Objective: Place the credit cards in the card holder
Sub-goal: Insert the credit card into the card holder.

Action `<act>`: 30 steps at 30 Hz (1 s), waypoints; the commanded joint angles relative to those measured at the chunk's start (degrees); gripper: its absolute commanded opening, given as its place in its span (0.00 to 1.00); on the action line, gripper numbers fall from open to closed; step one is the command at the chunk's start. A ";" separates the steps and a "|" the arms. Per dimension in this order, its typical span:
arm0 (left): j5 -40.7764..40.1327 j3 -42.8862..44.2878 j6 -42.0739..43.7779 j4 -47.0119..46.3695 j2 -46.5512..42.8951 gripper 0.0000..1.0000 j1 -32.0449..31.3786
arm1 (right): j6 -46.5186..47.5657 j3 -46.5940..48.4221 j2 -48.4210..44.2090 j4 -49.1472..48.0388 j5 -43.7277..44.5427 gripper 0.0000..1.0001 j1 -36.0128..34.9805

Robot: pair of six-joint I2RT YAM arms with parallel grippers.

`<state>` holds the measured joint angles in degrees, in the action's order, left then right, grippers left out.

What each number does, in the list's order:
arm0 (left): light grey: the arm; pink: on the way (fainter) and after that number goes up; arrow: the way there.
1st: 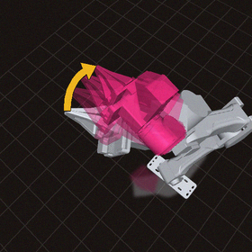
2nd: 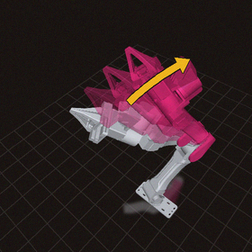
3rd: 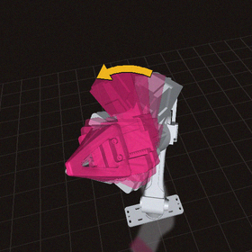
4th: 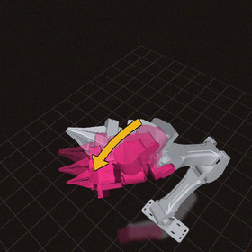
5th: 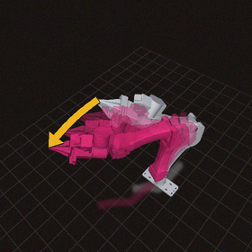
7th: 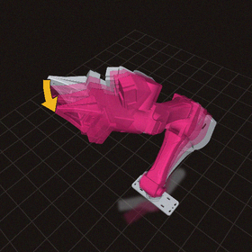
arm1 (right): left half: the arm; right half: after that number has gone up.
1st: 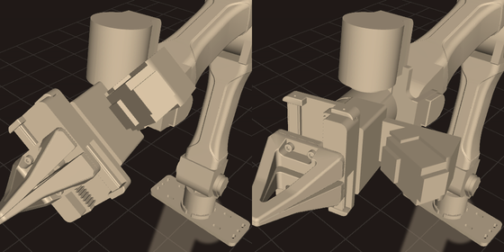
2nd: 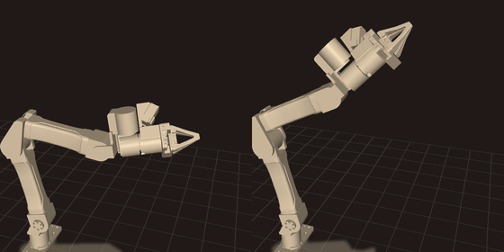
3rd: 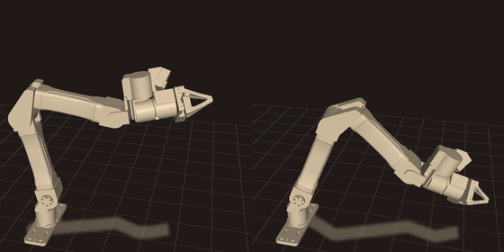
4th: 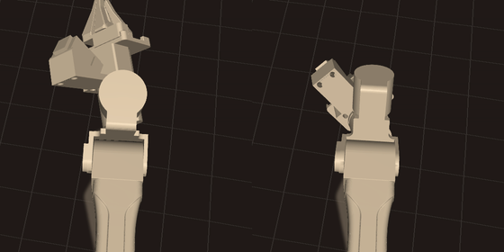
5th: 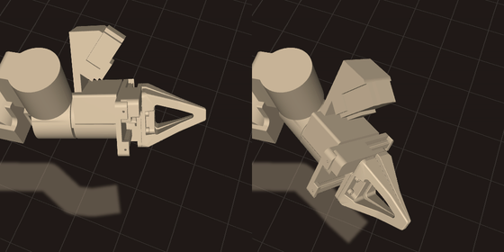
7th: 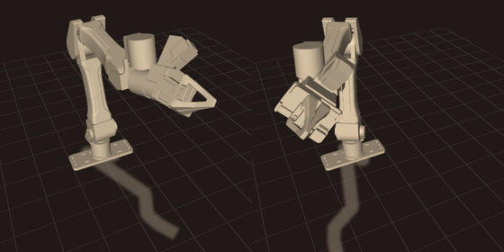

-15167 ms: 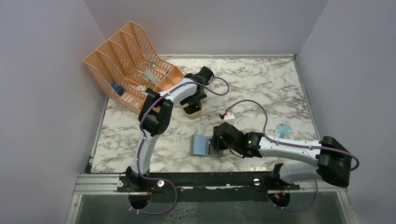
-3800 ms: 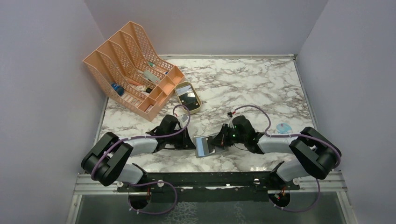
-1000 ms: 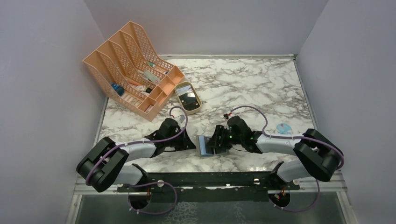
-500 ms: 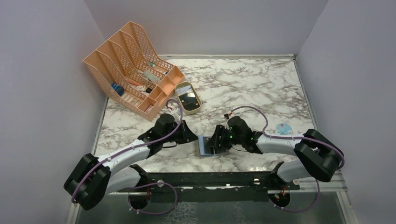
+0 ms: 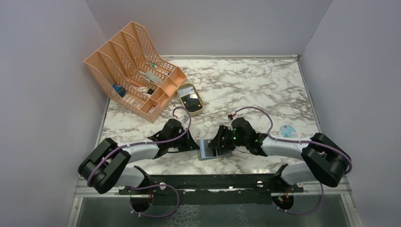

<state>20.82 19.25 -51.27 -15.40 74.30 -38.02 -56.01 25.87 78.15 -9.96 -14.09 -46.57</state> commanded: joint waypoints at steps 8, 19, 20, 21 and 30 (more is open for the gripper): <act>0.72 -0.61 2.64 -2.91 5.48 0.00 -0.48 | 1.19 1.49 1.28 3.79 5.21 0.58 -1.02; 0.32 -0.94 3.10 -2.88 5.91 0.00 -0.48 | 0.21 0.64 3.58 -4.65 -0.08 0.55 -1.86; 0.31 -0.91 3.15 -2.88 5.89 0.00 -0.48 | 0.05 0.36 3.31 -5.27 -0.36 0.54 -1.86; 0.22 -0.84 3.11 -2.88 5.81 0.00 -0.48 | 0.04 0.16 3.13 -5.69 -0.49 0.53 -1.86; -2.08 0.91 4.91 0.16 5.80 0.00 -0.48 | 1.65 1.72 3.20 1.33 3.01 0.34 -1.86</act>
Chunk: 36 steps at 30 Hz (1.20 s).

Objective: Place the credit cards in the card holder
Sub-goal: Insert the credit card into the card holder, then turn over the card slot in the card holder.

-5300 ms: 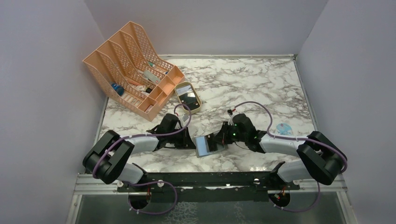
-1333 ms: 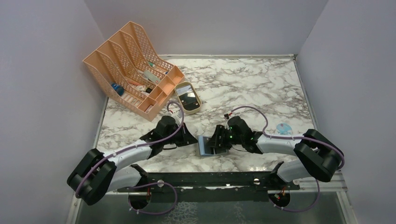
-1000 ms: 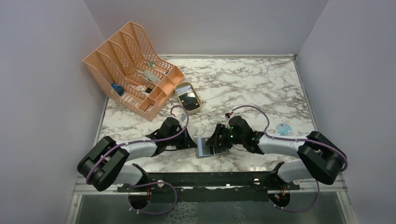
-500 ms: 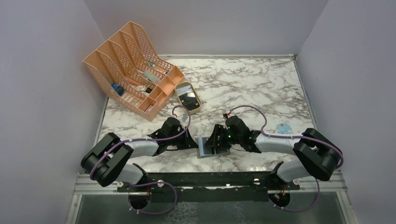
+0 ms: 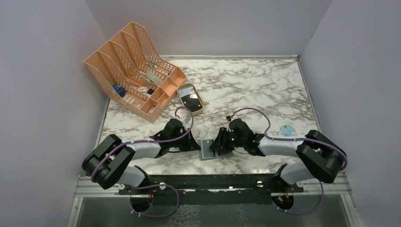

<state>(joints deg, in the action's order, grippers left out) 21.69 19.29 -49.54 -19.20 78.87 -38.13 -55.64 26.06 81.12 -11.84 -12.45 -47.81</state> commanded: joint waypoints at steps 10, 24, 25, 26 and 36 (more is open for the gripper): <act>-5.69 3.48 6.27 8.09 2.31 0.02 -0.31 | 3.52 1.80 -2.77 7.73 4.63 0.23 -0.62; -2.88 6.64 1.40 8.66 -7.41 0.25 -0.28 | 3.57 -0.92 1.58 2.48 4.13 0.04 -0.57; -2.32 6.19 0.28 7.57 -8.40 0.29 -0.28 | 3.57 -0.94 1.73 2.56 4.29 0.04 -0.61; -1.76 5.80 -0.70 6.53 -9.14 0.32 -0.36 | 3.64 -0.93 1.82 2.56 4.42 0.04 -0.61; 2.05 3.96 -3.66 1.04 -9.71 0.44 -0.57 | 3.35 -1.34 3.08 1.79 4.20 0.04 -0.62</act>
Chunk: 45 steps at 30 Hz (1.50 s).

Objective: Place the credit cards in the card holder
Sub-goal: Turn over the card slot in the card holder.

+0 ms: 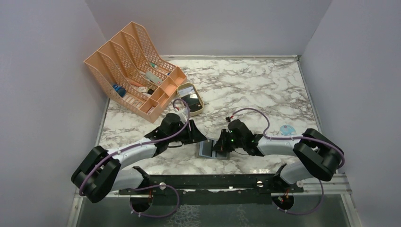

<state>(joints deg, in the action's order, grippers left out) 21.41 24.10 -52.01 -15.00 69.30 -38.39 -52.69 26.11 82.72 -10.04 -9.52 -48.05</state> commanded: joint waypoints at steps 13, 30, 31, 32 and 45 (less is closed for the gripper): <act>4.09 -1.36 -1.61 -5.79 4.47 0.45 -0.72 | -0.02 -1.61 1.21 -0.08 1.26 0.04 -0.37; 2.67 -1.38 -0.34 -4.81 4.98 0.47 -0.98 | -0.01 -1.50 1.48 0.00 1.27 0.04 -0.38; 2.56 -1.34 -0.21 -4.51 4.96 0.47 -0.98 | 0.00 -1.50 1.45 -0.01 1.26 0.04 -0.38; 2.37 -1.38 0.04 -4.24 5.08 0.47 -0.98 | 0.02 -1.51 1.37 -0.02 1.24 0.04 -0.38; 1.66 -0.75 1.15 -2.22 5.01 0.50 -0.98 | 0.13 -1.54 1.27 0.15 1.34 0.04 -0.38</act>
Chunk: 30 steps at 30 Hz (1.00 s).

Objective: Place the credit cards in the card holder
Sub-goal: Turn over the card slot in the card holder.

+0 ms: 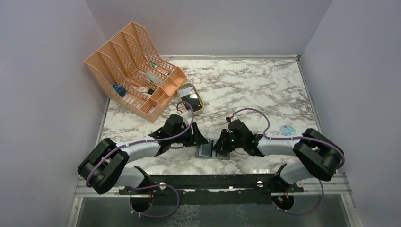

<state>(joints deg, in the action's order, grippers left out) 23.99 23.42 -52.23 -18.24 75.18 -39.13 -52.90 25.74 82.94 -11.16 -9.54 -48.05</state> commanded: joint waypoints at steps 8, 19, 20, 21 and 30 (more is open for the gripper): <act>-0.58 0.32 1.47 1.25 -0.25 0.51 -0.24 | 0.25 -1.13 1.15 1.14 1.28 0.04 -0.38; -0.54 0.91 1.64 1.51 0.61 0.51 -0.24 | 0.43 -0.97 1.12 1.20 1.37 0.04 -0.37; -0.52 1.01 1.61 1.51 0.81 0.51 -0.24 | 0.37 -0.95 1.16 1.18 1.29 0.04 -0.37; -0.45 1.07 1.65 1.57 0.99 0.51 -0.24 | 0.38 -0.87 1.17 1.22 1.28 0.04 -0.36; -0.31 1.39 1.78 1.81 1.93 0.51 -0.24 | 0.65 -0.45 1.31 1.47 1.28 0.04 -0.38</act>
<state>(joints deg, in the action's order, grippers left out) 23.99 23.46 -51.48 -17.06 76.60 -39.13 -52.88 25.74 82.94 -11.16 -9.54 -48.05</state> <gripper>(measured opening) 0.508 0.039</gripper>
